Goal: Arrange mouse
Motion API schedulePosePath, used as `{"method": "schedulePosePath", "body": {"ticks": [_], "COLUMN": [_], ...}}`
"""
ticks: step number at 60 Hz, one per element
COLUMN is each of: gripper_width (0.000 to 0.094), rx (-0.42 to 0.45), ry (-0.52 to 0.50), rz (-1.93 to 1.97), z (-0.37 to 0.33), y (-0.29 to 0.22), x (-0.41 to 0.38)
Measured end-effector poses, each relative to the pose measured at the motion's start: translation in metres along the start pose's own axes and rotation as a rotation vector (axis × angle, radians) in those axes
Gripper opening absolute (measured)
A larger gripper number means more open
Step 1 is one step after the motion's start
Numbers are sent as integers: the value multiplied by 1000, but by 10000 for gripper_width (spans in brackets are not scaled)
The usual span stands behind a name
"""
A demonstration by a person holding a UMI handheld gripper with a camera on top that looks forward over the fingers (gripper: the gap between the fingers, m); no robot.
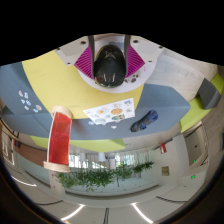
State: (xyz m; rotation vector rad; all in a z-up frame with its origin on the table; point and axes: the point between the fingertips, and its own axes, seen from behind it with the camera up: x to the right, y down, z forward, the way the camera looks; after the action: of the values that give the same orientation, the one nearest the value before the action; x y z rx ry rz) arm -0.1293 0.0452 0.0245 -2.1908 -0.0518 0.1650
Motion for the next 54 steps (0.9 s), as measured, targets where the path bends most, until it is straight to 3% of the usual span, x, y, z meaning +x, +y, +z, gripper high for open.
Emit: {"method": "schedulePosePath", "body": {"ticks": [5, 7, 9, 16, 18, 19, 20, 23, 41, 54], "gripper_width": [411, 411, 425, 578, 676, 821, 909, 810, 836, 834], "rx": [-94, -66, -101, -150, -161, -164, -166, -143, -8, 25], "ry": [24, 26, 29, 21, 5, -3, -9, -16, -56, -48], "rz": [-6, -27, -46, -76, -73, -75, -80, -109, -183, -187], "z": [15, 16, 14, 12, 3, -1, -4, -21, -158, -187], "y": [35, 32, 36, 38, 38, 38, 38, 32, 24, 50], "x": [1, 0, 0, -4, -7, -8, -9, -11, -28, -6]}}
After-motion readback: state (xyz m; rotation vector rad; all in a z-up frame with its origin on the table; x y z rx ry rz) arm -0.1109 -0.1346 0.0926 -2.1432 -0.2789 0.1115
